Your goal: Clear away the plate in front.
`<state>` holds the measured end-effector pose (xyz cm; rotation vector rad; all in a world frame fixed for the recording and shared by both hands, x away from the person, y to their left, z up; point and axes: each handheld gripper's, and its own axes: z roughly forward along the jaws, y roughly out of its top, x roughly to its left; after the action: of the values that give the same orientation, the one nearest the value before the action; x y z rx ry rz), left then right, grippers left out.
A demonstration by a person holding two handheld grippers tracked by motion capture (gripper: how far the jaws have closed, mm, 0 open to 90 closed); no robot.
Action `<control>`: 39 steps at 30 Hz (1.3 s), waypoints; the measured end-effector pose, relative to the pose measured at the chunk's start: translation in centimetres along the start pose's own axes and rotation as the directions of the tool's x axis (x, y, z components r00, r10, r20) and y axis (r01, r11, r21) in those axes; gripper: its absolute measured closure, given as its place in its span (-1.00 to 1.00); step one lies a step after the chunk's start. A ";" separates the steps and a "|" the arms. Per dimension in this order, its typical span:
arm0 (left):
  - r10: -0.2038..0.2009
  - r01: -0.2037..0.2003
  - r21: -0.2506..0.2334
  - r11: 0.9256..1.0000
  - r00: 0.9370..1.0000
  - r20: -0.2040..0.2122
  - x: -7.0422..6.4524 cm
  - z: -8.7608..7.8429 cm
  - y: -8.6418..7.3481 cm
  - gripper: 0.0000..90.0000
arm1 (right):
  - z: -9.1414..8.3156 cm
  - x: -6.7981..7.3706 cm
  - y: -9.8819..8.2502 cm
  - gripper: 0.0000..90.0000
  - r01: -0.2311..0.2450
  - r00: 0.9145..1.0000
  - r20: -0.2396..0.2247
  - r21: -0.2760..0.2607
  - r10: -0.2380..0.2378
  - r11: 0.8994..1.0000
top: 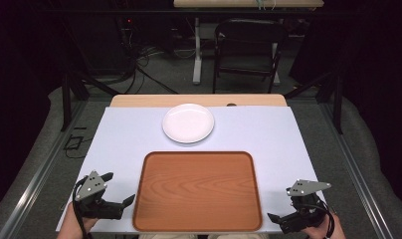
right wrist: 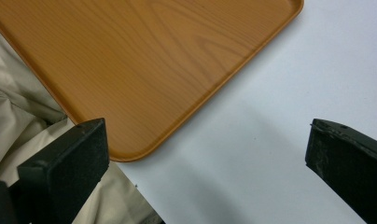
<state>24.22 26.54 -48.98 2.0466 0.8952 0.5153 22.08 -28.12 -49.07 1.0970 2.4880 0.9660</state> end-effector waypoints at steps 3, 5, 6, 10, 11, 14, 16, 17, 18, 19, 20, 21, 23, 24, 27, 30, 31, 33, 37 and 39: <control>0.003 -0.003 -0.003 1.000 1.000 0.001 -0.2 0.2 0.1 -1.00 | 0.0 0.0 0.0 -1.00 0.000 1.000 0.000 0.001 0.000 1.000; 0.007 -0.007 -0.005 1.000 1.000 0.009 -0.3 0.2 0.3 -1.00 | 0.0 0.0 -0.1 -1.00 -0.002 1.000 0.001 0.003 0.002 1.000; 0.007 -0.007 0.010 1.000 1.000 0.018 -0.4 0.3 0.4 -1.00 | 0.0 0.0 -0.1 -1.00 -0.002 1.000 0.000 0.004 0.002 1.000; 0.006 -0.006 0.014 1.000 1.000 0.026 -0.6 0.5 0.6 -1.00 | 0.0 -0.1 -0.1 -1.00 0.001 1.000 0.001 0.004 -0.001 1.000; -0.002 0.002 0.012 1.000 1.000 0.027 -0.6 0.5 0.6 -1.00 | 0.0 -0.1 -0.1 -1.00 0.001 1.000 0.001 0.003 -0.001 1.000; -0.039 0.038 0.008 0.999 0.999 0.026 -0.4 0.5 0.7 -1.00 | 0.1 -0.2 -0.1 -1.00 -0.001 1.000 -0.002 0.004 0.001 1.000; -0.082 0.081 0.023 0.996 0.995 0.050 -0.3 0.6 1.1 -1.00 | 0.2 -0.2 0.0 -1.00 0.001 1.000 -0.005 0.005 0.000 1.000; -0.091 0.090 0.023 0.996 0.995 0.049 -0.3 0.6 1.2 -1.00 | 0.2 -0.3 0.0 -1.00 0.000 1.000 -0.008 0.006 0.001 1.000; -0.091 0.090 0.023 0.996 0.995 0.049 -0.3 0.6 1.2 -1.00 | 0.2 -0.3 0.0 -1.00 0.000 1.000 -0.008 0.006 0.001 1.000; -0.122 0.122 0.017 0.992 0.991 0.051 -0.3 0.7 1.6 -1.00 | 0.2 -0.3 0.1 -1.00 0.000 1.000 -0.008 0.002 0.000 1.000; -0.149 0.149 0.008 0.989 0.987 0.064 -0.3 0.8 1.7 -1.00 | 0.3 -0.2 0.1 -1.00 0.001 1.000 -0.007 0.005 -0.001 1.000; -0.168 0.168 0.001 0.986 0.984 0.064 -0.3 0.8 1.8 -1.00 | 0.3 -0.2 0.1 -1.00 0.002 1.000 -0.010 0.008 -0.002 1.000; -0.183 0.184 -0.009 0.983 0.981 0.056 -0.4 1.1 2.3 -1.00 | 0.3 -0.2 0.0 -1.00 0.001 1.000 -0.007 0.011 -0.001 1.000; -0.180 0.181 -0.012 0.983 0.983 0.046 -0.5 1.3 2.5 -1.00 | 0.3 -0.3 0.0 -1.00 0.002 1.000 -0.006 0.007 -0.002 1.000; -0.168 0.169 -0.016 0.985 0.985 0.043 -0.7 1.7 3.0 -1.00 | 0.1 -0.2 -0.2 -1.00 -0.005 1.000 0.003 0.001 0.005 1.000; -0.153 0.154 -0.014 0.988 0.987 0.041 -1.0 2.3 3.7 -1.00 | 0.0 -0.1 -0.1 -1.00 -0.002 1.000 0.005 0.002 0.002 1.000; -0.150 0.151 -0.013 0.988 0.988 0.042 -1.1 2.5 3.9 -1.00 | 0.0 0.0 -0.1 -1.00 -0.002 1.000 0.006 0.003 0.002 1.000; -0.140 0.140 -0.008 0.990 0.989 0.044 -1.3 2.8 4.1 -1.00 | 0.0 0.0 0.0 -1.00 -0.002 1.000 0.007 0.005 0.002 1.000; -0.141 0.141 -0.007 0.990 0.989 0.047 -1.4 3.2 4.5 -1.00 | 0.0 0.0 -0.1 -1.00 -0.003 1.000 0.008 0.006 0.003 1.000; -0.155 0.156 -0.009 0.988 0.987 0.049 -1.3 3.3 4.7 -1.00 | 0.0 0.0 -0.1 -1.00 -0.003 1.000 0.008 0.006 0.003 1.000</control>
<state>27.37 21.93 -47.08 1.9501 1.0102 0.3841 22.07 -28.16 -49.13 1.1044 2.4853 0.9543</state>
